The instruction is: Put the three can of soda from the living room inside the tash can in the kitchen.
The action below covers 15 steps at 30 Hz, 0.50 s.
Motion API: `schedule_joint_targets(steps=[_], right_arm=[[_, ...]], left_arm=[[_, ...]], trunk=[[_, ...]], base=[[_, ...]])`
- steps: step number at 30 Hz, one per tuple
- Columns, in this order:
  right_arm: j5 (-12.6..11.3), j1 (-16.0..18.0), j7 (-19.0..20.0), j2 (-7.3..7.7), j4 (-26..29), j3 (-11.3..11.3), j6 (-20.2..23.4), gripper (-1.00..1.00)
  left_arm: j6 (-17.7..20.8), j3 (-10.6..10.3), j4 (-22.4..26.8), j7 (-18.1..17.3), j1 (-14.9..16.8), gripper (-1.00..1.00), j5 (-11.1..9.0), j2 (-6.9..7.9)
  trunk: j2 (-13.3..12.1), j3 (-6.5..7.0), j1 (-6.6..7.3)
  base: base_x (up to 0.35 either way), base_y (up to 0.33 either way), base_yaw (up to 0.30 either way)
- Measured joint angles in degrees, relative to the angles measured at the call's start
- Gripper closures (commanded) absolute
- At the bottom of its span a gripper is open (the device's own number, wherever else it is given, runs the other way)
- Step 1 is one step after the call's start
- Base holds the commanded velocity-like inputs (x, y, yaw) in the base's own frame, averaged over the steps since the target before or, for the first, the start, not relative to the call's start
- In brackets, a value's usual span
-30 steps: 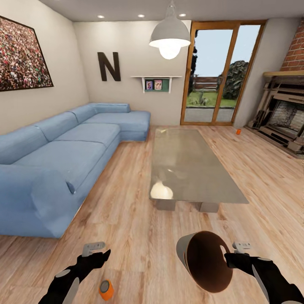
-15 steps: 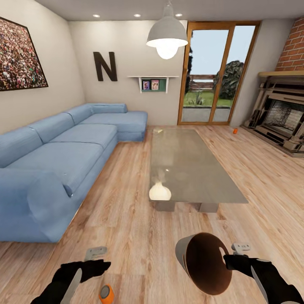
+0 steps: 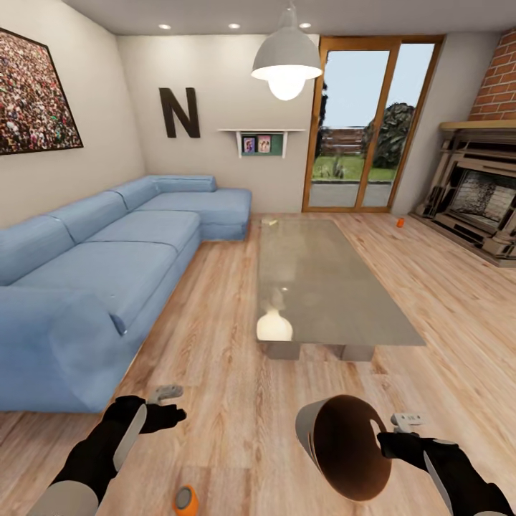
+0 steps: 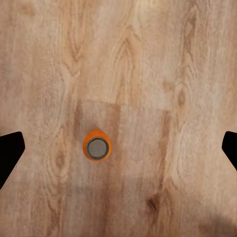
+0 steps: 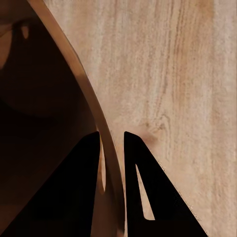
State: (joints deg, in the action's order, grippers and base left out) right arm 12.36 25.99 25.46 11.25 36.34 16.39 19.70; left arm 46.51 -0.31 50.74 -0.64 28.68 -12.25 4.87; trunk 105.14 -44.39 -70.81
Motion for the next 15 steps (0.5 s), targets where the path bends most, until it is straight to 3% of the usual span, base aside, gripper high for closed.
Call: schedule_joint_targets(steps=[15], right_arm=[[-0.17, 0.0, 0.06, 0.01, -0.01, 0.14, 0.1, 1.0]], left_arm=[[-0.19, -1.27, -0.79, 0.03, 0.06, -1.0, 0.12, -0.45]], trunk=[[0.0, 0.0, 0.0]], base=[[0.004, 0.029, 0.0]])
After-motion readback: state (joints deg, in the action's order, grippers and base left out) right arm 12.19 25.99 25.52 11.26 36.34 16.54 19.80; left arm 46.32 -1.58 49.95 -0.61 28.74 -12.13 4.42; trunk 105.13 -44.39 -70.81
